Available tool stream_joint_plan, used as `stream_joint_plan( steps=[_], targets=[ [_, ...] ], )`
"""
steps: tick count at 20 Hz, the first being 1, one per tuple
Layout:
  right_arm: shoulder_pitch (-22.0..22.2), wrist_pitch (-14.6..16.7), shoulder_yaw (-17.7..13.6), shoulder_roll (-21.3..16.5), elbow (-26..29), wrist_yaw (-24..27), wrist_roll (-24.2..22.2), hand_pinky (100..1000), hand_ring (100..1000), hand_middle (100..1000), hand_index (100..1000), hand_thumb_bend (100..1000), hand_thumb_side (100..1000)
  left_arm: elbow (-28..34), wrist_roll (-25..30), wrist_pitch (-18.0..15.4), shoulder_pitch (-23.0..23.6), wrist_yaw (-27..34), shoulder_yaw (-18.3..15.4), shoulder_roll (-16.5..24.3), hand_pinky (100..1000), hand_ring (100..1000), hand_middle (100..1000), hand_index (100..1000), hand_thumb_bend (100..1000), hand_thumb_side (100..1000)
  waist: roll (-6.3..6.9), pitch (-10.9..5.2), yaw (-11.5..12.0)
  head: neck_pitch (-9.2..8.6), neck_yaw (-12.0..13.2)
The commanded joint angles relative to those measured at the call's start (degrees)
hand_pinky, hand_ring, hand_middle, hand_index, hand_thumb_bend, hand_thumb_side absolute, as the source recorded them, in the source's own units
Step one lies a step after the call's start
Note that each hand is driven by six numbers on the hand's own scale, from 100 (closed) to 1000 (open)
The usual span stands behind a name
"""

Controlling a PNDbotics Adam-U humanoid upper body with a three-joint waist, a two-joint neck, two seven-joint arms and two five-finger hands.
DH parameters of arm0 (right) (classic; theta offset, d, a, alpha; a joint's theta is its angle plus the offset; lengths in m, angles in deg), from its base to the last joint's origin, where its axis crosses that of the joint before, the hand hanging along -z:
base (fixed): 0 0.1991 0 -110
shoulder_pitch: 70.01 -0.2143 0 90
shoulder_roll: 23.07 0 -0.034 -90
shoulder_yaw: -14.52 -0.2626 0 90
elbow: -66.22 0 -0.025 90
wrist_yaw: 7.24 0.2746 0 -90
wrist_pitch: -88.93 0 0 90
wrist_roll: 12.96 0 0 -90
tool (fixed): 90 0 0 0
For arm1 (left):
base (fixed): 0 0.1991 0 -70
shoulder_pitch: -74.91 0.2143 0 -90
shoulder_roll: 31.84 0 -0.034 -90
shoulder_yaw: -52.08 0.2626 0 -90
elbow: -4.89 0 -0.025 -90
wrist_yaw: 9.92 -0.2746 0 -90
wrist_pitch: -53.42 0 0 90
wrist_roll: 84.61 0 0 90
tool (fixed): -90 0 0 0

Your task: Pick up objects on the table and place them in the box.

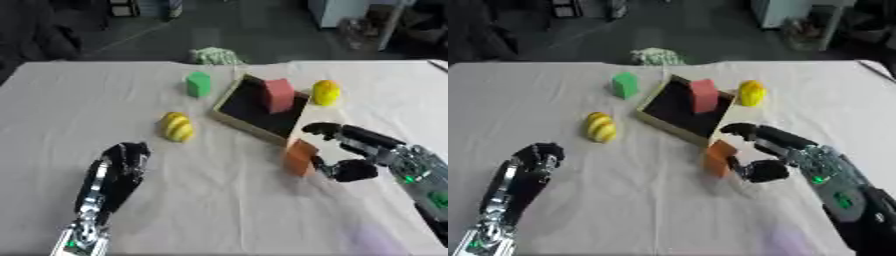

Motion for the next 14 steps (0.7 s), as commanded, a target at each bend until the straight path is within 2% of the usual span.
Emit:
stream_joint_plan(
  steps=[1, 9, 14],
  targets=[
    [-1.00, -0.09, -0.99, -0.77, 0.62, -0.24, 0.62, 873, 957, 969, 1000, 100, 609, 0.72, 0.11, -0.11, -0.45, 0.27, 0.03, 0.51, 712, 676, 621, 569, 138, 580, -0.10, -0.64, 0.10, 0.27, 0.13],
    [-1.40, -0.39, -0.99, -0.39, 0.52, -0.04, 0.83, 871, 948, 966, 1000, 100, 630, 0.67, 0.06, -0.11, -0.41, 0.24, 0.04, 0.48, 712, 678, 621, 570, 138, 581, -0.10, -0.63, 0.11, 0.27, 0.12],
    [-2.04, -0.26, -0.41, 0.20, 0.08, -0.28, -0.10, 868, 949, 971, 1000, 100, 698, 0.67, 0.08, -0.08, -0.37, 0.24, 0.06, 0.48, 712, 680, 621, 570, 138, 581, -0.05, -0.59, 0.10, 0.27, -0.02]
  ],
)
